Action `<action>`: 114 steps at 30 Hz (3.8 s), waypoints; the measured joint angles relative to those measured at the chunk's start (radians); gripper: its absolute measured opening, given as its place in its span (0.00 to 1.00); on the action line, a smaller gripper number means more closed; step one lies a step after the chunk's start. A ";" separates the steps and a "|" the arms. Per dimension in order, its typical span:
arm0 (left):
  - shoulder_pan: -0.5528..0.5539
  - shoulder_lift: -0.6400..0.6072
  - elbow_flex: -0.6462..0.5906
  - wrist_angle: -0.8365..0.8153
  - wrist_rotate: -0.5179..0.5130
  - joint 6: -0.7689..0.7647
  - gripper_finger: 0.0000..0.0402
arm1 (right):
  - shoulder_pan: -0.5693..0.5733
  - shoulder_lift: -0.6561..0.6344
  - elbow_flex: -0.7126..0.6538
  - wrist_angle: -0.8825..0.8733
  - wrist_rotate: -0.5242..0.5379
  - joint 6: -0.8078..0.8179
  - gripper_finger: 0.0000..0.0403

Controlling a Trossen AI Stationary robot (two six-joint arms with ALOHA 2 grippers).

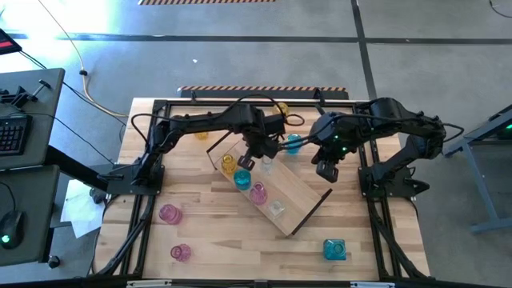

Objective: Sort vases onto shelf
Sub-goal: Put the bottom crystal vase on the shelf, then put the right yellow crystal vase on the shelf

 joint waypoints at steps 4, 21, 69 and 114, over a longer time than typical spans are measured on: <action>-0.020 0.000 0.000 0.002 0.017 -0.009 0.00 | 0.000 0.000 0.000 0.008 0.000 0.000 0.00; -0.003 0.000 0.000 -0.008 0.024 -0.059 0.00 | 0.001 0.000 0.000 0.009 0.000 0.018 0.00; 0.222 -0.391 0.001 -0.085 0.058 -0.316 0.00 | -0.469 0.000 -0.518 0.617 -0.383 -0.342 0.08; 0.248 -0.862 0.000 -0.257 -0.545 -0.777 0.00 | -0.658 0.187 -0.524 0.884 -0.238 -0.135 0.33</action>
